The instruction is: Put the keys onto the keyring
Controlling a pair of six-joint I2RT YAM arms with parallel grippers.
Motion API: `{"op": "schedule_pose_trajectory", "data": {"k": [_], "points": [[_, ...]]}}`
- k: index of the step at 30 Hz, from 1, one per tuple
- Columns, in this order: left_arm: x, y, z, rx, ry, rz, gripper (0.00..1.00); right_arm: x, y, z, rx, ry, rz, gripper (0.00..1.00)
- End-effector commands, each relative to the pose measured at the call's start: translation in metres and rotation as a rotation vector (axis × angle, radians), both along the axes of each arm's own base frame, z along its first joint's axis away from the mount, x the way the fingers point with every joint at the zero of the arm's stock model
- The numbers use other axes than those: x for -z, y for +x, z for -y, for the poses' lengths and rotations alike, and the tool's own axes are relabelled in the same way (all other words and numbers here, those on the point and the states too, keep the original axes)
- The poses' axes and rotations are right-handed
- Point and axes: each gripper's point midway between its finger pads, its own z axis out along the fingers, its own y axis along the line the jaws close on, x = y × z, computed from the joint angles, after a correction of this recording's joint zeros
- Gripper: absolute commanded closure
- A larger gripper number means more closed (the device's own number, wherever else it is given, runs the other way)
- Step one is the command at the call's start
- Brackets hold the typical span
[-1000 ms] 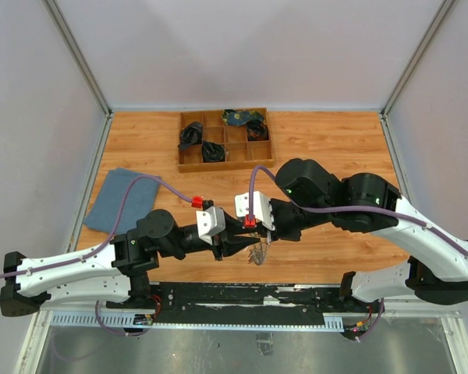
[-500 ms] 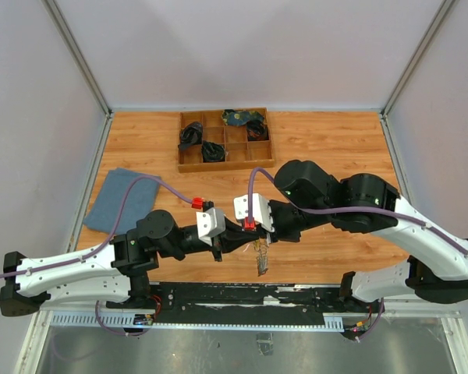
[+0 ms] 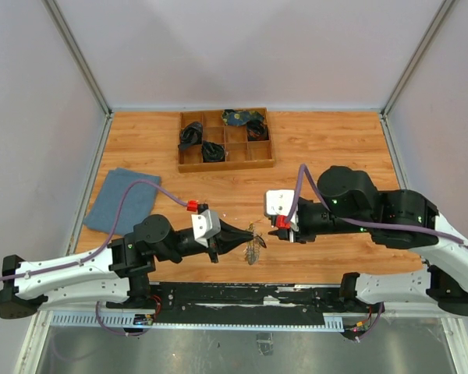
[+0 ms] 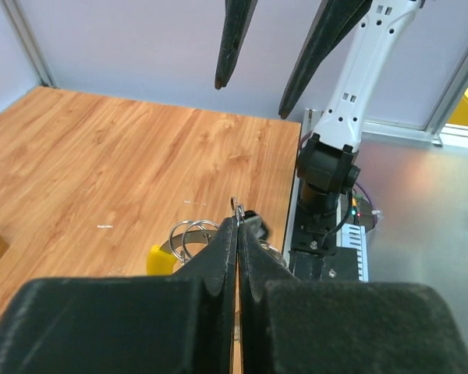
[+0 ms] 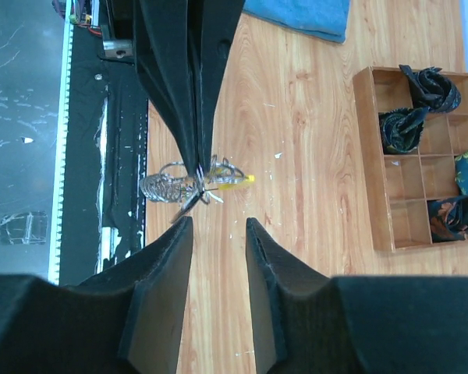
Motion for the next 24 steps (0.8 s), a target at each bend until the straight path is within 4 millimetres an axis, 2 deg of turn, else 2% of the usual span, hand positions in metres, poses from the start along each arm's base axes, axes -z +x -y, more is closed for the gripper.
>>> {"op": "schedule_pose_trajectory", "data": {"k": [1,4,8,14,18,24], "points": [[-0.027,-0.006,-0.009,0.015,-0.115,0.026,0.99,0.005,0.002,-0.001,0.041,0.048,0.005,0.66],[-0.032,-0.009,-0.014,0.026,-0.141,0.034,1.0,0.019,0.0,-0.001,0.027,0.037,-0.003,0.63],[-0.038,-0.015,-0.019,0.051,-0.162,0.046,0.99,0.02,-0.001,-0.005,0.009,0.087,0.011,0.61],[-0.043,-0.021,-0.021,0.076,-0.186,0.06,0.99,0.003,-0.01,-0.021,-0.057,0.24,0.026,0.63],[-0.046,-0.023,-0.023,0.085,-0.209,0.07,0.99,-0.004,-0.015,-0.024,-0.081,0.298,0.016,0.69],[-0.049,-0.025,-0.024,0.096,-0.23,0.08,0.99,-0.008,-0.023,-0.025,-0.102,0.346,-0.02,0.7]]}}
